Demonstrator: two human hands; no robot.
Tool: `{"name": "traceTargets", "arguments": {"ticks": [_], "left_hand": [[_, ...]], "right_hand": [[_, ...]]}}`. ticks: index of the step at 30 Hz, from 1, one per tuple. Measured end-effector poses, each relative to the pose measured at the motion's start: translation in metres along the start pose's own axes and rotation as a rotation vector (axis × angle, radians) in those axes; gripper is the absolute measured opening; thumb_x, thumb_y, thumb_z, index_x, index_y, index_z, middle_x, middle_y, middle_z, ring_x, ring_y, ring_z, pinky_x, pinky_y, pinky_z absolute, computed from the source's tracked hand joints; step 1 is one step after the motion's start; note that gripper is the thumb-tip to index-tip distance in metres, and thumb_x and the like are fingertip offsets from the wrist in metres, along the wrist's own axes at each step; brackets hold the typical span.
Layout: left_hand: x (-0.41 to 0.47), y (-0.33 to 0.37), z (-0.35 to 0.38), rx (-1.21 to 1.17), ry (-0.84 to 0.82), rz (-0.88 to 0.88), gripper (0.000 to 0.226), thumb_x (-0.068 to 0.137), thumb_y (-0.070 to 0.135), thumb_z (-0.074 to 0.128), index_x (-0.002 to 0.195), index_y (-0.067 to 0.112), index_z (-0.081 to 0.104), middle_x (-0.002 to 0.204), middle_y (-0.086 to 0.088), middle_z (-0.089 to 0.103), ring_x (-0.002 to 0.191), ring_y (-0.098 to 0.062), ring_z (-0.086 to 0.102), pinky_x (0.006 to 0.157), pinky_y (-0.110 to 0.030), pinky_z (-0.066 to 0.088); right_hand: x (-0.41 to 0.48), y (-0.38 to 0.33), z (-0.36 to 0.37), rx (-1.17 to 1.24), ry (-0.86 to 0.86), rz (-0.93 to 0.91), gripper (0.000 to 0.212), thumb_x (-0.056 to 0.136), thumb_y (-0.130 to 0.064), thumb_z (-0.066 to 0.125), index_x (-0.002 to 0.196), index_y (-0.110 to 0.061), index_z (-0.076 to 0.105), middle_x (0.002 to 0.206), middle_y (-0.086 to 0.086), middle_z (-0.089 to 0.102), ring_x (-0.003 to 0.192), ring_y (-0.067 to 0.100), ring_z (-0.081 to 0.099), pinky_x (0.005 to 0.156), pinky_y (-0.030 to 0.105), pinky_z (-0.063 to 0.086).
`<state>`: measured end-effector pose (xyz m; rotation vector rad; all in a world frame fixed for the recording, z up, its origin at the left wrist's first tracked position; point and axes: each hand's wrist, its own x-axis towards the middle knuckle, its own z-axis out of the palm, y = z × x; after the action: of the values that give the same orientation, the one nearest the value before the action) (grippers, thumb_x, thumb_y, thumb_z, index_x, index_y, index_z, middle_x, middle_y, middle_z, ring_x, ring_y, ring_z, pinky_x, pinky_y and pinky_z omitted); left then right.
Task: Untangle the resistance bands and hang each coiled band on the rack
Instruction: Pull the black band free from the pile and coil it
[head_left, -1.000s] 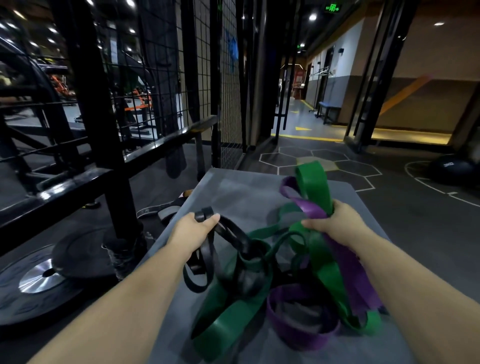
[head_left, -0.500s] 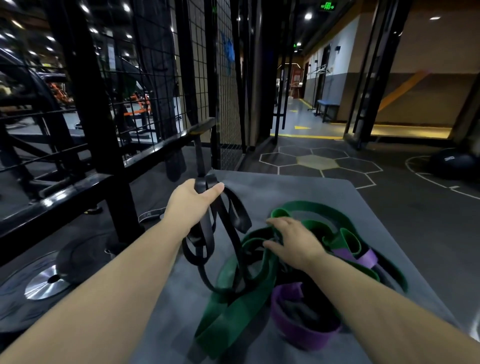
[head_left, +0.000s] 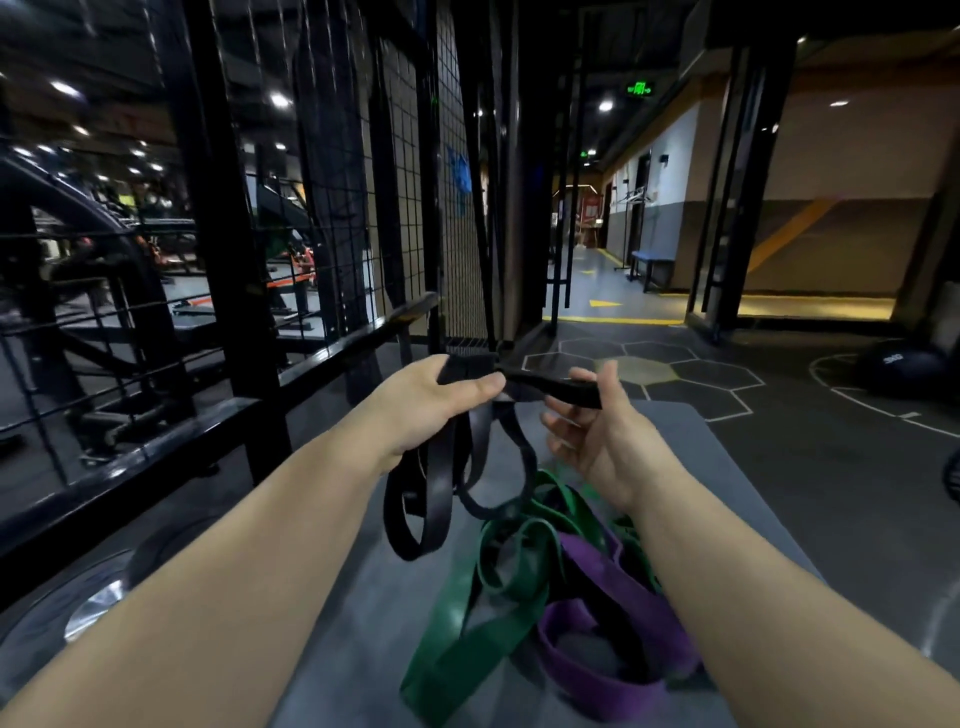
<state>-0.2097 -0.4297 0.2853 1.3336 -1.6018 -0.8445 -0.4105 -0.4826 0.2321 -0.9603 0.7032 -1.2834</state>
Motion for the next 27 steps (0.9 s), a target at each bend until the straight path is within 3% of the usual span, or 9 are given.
{"name": "traceTargets", "arguments": {"ticks": [2, 5, 9, 12, 14, 17, 21, 24, 27], "left_hand": [[-0.013, 0.012, 0.002, 0.083, -0.056, 0.004, 0.048, 0.065, 0.066, 0.074, 0.100, 0.034, 0.068, 0.093, 0.011, 0.074, 0.090, -0.012, 0.070, 0.088, -0.036, 0.054], [-0.040, 0.036, 0.008, 0.222, -0.136, 0.024, 0.022, 0.077, 0.053, 0.073, 0.086, 0.034, 0.065, 0.069, 0.022, 0.068, 0.067, 0.003, 0.065, 0.066, -0.019, 0.048], [-0.077, 0.064, 0.022, 0.284, -0.151, 0.043, 0.021, 0.077, 0.049, 0.075, 0.089, 0.035, 0.066, 0.076, 0.018, 0.070, 0.072, -0.001, 0.066, 0.065, -0.022, 0.048], [-0.106, 0.075, 0.034, 0.269, -0.239, 0.037, 0.018, 0.078, 0.044, 0.075, 0.088, 0.035, 0.064, 0.073, 0.021, 0.070, 0.067, 0.004, 0.065, 0.059, -0.018, 0.046], [-0.124, 0.075, 0.046, 0.276, -0.300, 0.040, 0.017, 0.079, 0.041, 0.076, 0.088, 0.033, 0.064, 0.069, 0.021, 0.069, 0.064, 0.004, 0.064, 0.057, -0.016, 0.046], [-0.145, 0.066, 0.063, 0.307, -0.328, 0.037, 0.020, 0.078, 0.041, 0.077, 0.088, 0.031, 0.062, 0.064, 0.020, 0.066, 0.058, 0.003, 0.062, 0.061, -0.020, 0.046], [-0.175, 0.047, 0.077, 0.442, -0.440, 0.025, 0.020, 0.076, 0.044, 0.078, 0.080, 0.035, 0.060, 0.062, 0.023, 0.064, 0.059, 0.003, 0.062, 0.063, -0.024, 0.049], [-0.193, 0.028, 0.088, 0.500, -0.558, 0.011, 0.020, 0.077, 0.044, 0.077, 0.088, 0.034, 0.064, 0.078, 0.013, 0.069, 0.071, -0.007, 0.065, 0.071, -0.031, 0.053], [-0.203, 0.009, 0.098, 0.529, -0.594, -0.003, 0.032, 0.079, 0.046, 0.075, 0.092, 0.019, 0.062, 0.072, 0.007, 0.064, 0.064, -0.010, 0.059, 0.067, -0.030, 0.046]], "right_hand": [[-0.015, -0.015, -0.002, -0.013, 0.017, -0.006, 0.021, 0.096, -0.043, 0.054, 0.107, -0.025, 0.056, 0.078, -0.002, 0.066, 0.061, 0.011, 0.062, 0.064, 0.028, 0.047], [-0.038, -0.037, -0.014, -0.294, 0.037, 0.019, 0.011, 0.092, -0.031, 0.063, 0.097, -0.022, 0.059, 0.080, 0.000, 0.054, 0.058, 0.011, 0.052, 0.059, 0.027, 0.039], [-0.077, -0.059, -0.029, -0.838, 0.009, 0.037, 0.050, 0.076, -0.050, 0.076, 0.120, -0.037, 0.057, 0.123, -0.005, 0.054, 0.114, 0.018, 0.051, 0.090, 0.038, 0.041], [-0.114, -0.062, -0.027, -0.707, -0.125, -0.075, 0.037, 0.088, -0.055, 0.059, 0.120, -0.038, 0.060, 0.132, -0.004, 0.056, 0.116, 0.014, 0.054, 0.106, 0.041, 0.039], [-0.137, -0.058, -0.023, -0.620, -0.261, -0.051, 0.046, 0.091, -0.062, 0.048, 0.122, -0.031, 0.063, 0.126, 0.001, 0.063, 0.112, 0.018, 0.060, 0.104, 0.041, 0.042], [-0.165, -0.036, -0.024, -0.522, -0.406, 0.028, 0.054, 0.086, -0.058, 0.053, 0.119, -0.017, 0.068, 0.120, 0.008, 0.069, 0.110, 0.024, 0.065, 0.093, 0.036, 0.051], [-0.192, -0.006, -0.038, -0.458, -0.439, 0.056, 0.040, 0.068, -0.041, 0.071, 0.101, -0.020, 0.073, 0.107, 0.008, 0.068, 0.102, 0.025, 0.061, 0.096, 0.041, 0.044], [-0.210, 0.007, -0.050, -0.502, -0.577, 0.080, 0.033, 0.065, -0.018, 0.068, 0.097, -0.010, 0.064, 0.092, 0.009, 0.062, 0.083, 0.015, 0.061, 0.076, 0.024, 0.049], [-0.221, 0.021, -0.058, -0.627, -0.602, 0.094, 0.037, 0.061, -0.028, 0.073, 0.088, -0.007, 0.059, 0.080, 0.004, 0.058, 0.076, 0.014, 0.057, 0.072, 0.027, 0.043]]}}
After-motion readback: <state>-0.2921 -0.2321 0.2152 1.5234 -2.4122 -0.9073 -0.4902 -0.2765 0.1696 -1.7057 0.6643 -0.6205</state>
